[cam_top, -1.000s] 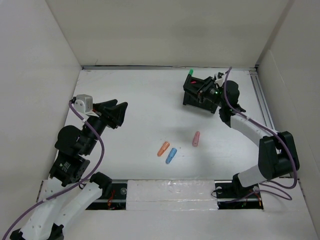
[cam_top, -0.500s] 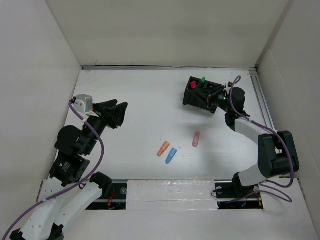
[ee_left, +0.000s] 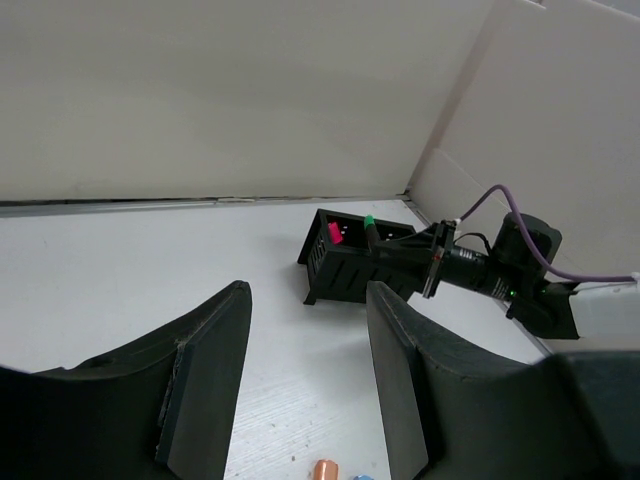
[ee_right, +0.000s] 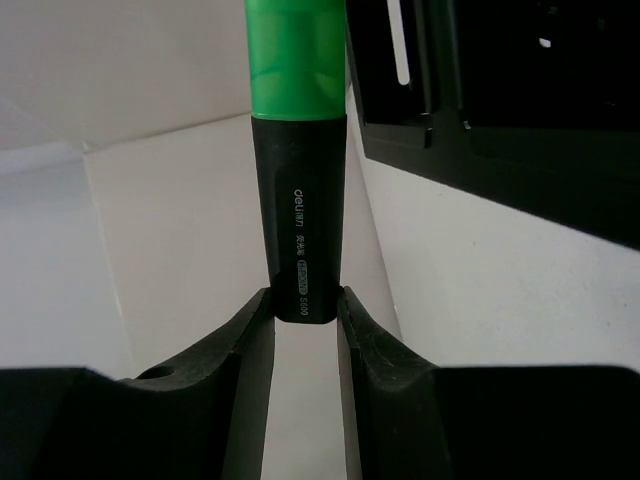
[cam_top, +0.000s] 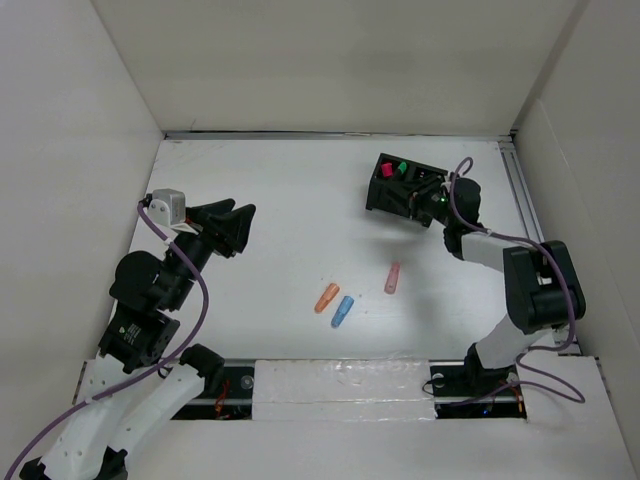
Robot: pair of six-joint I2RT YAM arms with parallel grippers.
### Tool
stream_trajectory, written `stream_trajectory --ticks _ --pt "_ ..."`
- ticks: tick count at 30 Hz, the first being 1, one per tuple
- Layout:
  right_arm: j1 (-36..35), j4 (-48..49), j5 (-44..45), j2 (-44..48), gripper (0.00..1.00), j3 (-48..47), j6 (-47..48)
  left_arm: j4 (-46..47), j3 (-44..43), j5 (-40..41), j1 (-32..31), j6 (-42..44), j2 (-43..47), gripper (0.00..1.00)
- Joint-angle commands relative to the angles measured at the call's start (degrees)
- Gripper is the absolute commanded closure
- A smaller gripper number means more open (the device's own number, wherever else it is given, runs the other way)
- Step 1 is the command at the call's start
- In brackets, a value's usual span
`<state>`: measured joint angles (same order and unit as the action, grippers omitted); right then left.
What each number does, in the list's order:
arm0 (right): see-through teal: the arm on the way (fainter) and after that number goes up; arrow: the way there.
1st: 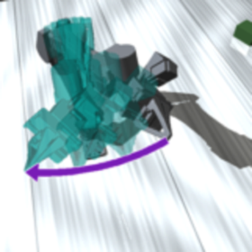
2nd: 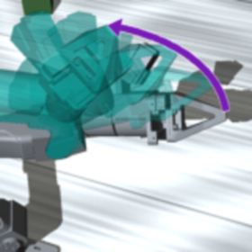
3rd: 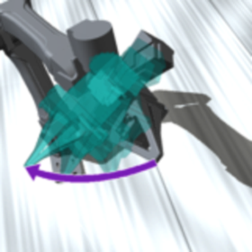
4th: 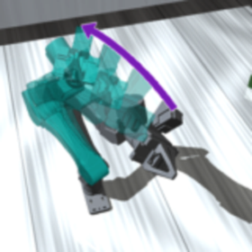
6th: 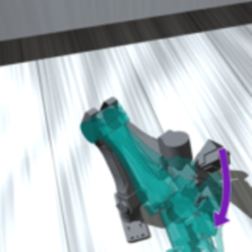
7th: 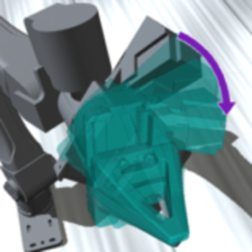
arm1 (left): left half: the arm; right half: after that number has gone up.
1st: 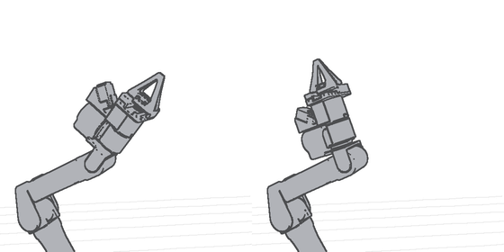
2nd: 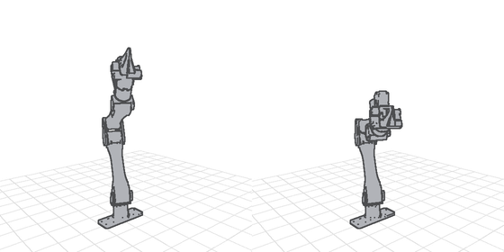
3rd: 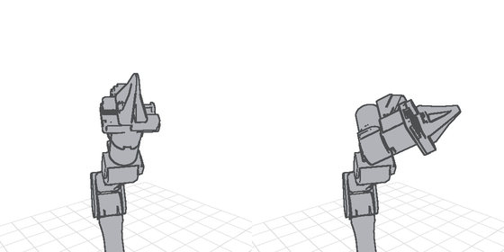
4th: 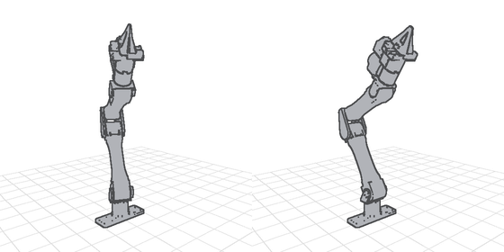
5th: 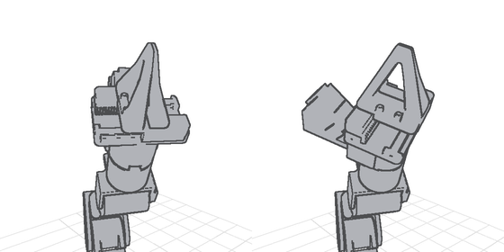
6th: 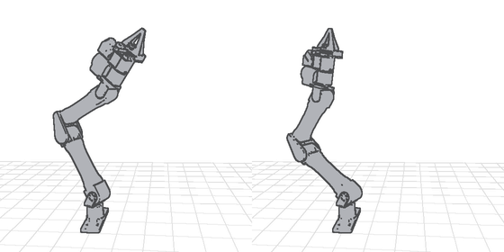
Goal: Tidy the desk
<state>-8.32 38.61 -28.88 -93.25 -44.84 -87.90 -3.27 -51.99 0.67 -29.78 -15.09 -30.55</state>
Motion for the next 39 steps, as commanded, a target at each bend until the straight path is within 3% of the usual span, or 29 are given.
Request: stream_trajectory --ticks 1,10,17,26,39 --pt "-0.6 6.7 0.0 -1.5 0.77 -1.9 -2.5 2.0 0.6 0.2 0.2 0.2 0.1 0.54" --pt "-2.3 11.5 0.1 -4.9 0.76 -2.2 -5.3 1.9 0.5 0.2 0.2 0.2 0.2 0.54" --pt "-2.3 13.4 0.8 -6.2 0.68 -3.0 -6.8 1.9 0.6 0.5 0.2 0.3 0.2 0.54" --pt "-2.8 11.0 1.6 -3.6 0.55 -2.5 -4.7 1.9 0.5 0.7 0.2 0.3 0.2 0.54" --pt "-1.8 6.6 1.2 2.3 0.52 -6.0 1.5 1.7 0.4 0.7 0.2 0.3 0.0 0.54"
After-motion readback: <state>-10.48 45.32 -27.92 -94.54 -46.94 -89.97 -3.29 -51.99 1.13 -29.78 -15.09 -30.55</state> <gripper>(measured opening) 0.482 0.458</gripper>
